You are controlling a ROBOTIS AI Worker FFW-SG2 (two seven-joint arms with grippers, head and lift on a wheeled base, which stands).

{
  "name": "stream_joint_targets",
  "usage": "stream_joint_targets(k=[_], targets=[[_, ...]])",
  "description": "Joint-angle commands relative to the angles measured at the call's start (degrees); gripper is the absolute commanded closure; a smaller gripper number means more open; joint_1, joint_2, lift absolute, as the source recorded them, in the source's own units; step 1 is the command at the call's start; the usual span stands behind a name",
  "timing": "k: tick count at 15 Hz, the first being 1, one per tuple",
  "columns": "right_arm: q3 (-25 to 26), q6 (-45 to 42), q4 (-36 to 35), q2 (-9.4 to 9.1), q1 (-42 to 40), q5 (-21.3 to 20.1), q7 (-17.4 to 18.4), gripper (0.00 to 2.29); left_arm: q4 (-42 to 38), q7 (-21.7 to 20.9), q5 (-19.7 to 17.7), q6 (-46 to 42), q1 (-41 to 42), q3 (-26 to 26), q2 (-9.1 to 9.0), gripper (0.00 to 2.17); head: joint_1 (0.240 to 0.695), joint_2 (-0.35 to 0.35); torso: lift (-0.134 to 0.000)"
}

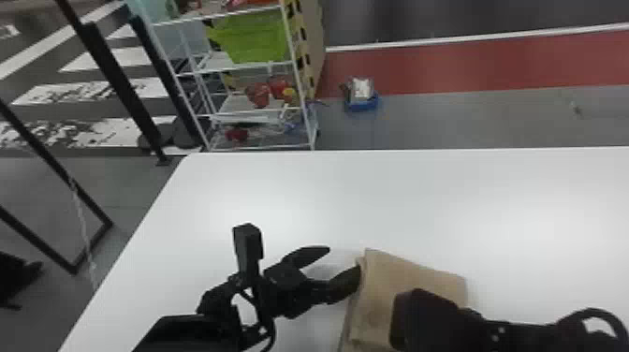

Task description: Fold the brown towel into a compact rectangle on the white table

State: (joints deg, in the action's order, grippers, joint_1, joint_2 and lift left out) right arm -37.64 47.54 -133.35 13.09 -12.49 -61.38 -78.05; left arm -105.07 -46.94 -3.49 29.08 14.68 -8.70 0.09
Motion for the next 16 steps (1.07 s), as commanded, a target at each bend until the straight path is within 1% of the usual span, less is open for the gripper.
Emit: stream_joint_targets(k=[1,7,10,11,13,14,15,16], targets=[[0.1,0.9,0.6,0.1,-0.3,0.0,-0.3,0.55,0.0,-0.1,0.1,0.1,0.0,0.0,-0.24,0.08,0.695,0.239,-0.123],[-0.2,0.9,2.4,0.27,-0.2,-0.7,-0.3,0.55,-0.1,-0.2,0.2,0.1,0.0,0.4,-0.24,0.08,0.695,0.228,-0.123],[-0.3,0.2,4.0,0.27,0.3,-2.2,-0.3,0.56,-0.6,-0.2,0.5,0.1,0.1,0.9,-0.24,0.08,0.695,0.219,-0.123],[-0.3,0.2,4.1,0.27,0.5,-2.1,-0.3,0.69,-0.5,-0.2,0.6,0.1,0.0,0.9,-0.24,0.08,0.695,0.215,-0.123],[-0.3,0.1,4.2,0.36,0.7,-2.1,-0.3,1.12,-0.5,-0.2,0.7,0.2,0.1,1.0,-0.24,0.08,0.695,0.209,-0.123],[-0.3,-0.1,4.2,0.27,0.8,-2.0,-0.3,1.25,-0.6,-0.2,0.8,0.2,0.1,1.0,-0.24,0.08,0.695,0.207,-0.123],[-0.3,-0.3,4.2,0.36,0.9,-2.1,-0.3,1.45,-0.6,-0.2,0.9,0.1,0.0,1.0,-0.24,0.08,0.695,0.207,-0.123],[-0.3,-0.3,4.4,0.36,1.0,-2.3,-0.3,1.51,-0.6,-0.2,0.9,0.1,0.0,1.0,-0.24,0.08,0.695,0.207,-0.123]])
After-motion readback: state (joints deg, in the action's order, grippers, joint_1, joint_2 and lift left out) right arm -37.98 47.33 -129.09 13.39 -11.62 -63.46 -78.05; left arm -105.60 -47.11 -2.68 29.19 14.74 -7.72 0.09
